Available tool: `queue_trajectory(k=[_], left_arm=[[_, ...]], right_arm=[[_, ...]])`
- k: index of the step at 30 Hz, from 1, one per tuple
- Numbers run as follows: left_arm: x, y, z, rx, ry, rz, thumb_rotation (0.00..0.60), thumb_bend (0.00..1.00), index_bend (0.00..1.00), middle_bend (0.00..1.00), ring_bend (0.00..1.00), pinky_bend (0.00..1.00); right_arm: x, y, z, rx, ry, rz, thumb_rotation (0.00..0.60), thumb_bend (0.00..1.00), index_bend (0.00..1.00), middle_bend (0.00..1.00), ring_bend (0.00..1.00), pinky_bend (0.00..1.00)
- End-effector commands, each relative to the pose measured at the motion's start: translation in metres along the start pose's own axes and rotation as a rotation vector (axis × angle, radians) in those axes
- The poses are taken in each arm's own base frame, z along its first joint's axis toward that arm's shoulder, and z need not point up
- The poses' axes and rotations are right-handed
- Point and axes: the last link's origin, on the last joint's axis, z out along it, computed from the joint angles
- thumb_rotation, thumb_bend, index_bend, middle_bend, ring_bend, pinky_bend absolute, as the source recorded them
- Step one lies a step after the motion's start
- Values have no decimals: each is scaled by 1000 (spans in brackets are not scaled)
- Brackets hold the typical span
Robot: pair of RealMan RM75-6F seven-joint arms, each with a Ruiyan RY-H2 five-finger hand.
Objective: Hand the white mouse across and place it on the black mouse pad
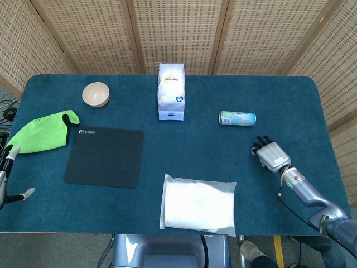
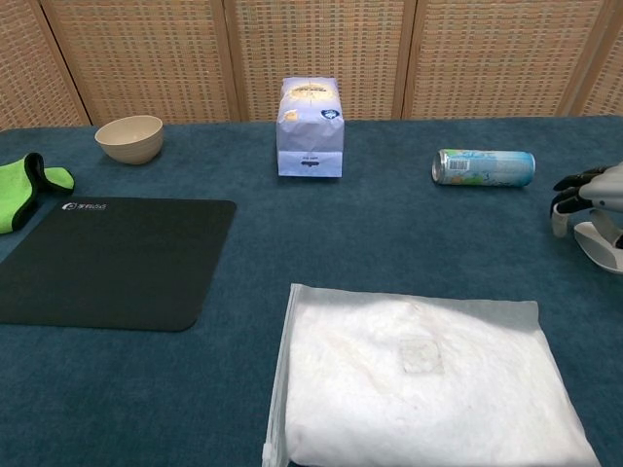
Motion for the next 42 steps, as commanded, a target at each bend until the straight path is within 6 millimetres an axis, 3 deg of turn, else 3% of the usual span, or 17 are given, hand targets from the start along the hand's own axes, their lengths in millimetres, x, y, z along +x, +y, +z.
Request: queue_trajectory(k=[1,6,12,18,20,22,24,25,31,42], left_arm=[[0,0,-1,0,-1,-1,600,0,0,0,0,0],[1,0,-2,-4,-2,3,600,0,0,0,0,0],[3,0,-5,-7,10,-3,600,0,0,0,0,0],[4,1,-6,-13,10,1,600,0,0,0,0,0],[4,1,-7,-13,13,1,600,0,0,0,0,0],[5,1,-7,-13,19,-3,600,0,0,0,0,0],[6,0,-8,-13,22,-4,600,0,0,0,0,0],[6,1,-9,-14,22,-4,600,0,0,0,0,0],[5,1,-9,-18,23,3,600,0,0,0,0,0],[4,2,-8,-14,22,7,600,0,0,0,0,0]], right_arm=[[-6,6,-3,-14,-1,-55,600,970,323,216,31,89],[-13,22,-11,-54,-25,-187,600,1000,323,216,31,89],[-17,35,-23,-95,-83,-205,600,1000,323,226,32,93],[-8,48,-37,-159,-74,-185,600,991,319,255,61,102],[-5,49,-40,-170,-51,-161,600,830,286,206,61,102],[0,48,-44,-169,-24,-95,600,376,200,84,26,102],[3,46,-50,-136,-5,-37,600,95,143,16,1,102],[4,46,-52,-114,-1,-24,600,27,123,4,0,102],[0,41,-59,45,50,-69,600,1,104,56,4,128],[-20,37,-39,124,43,-159,600,18,152,130,34,168]])
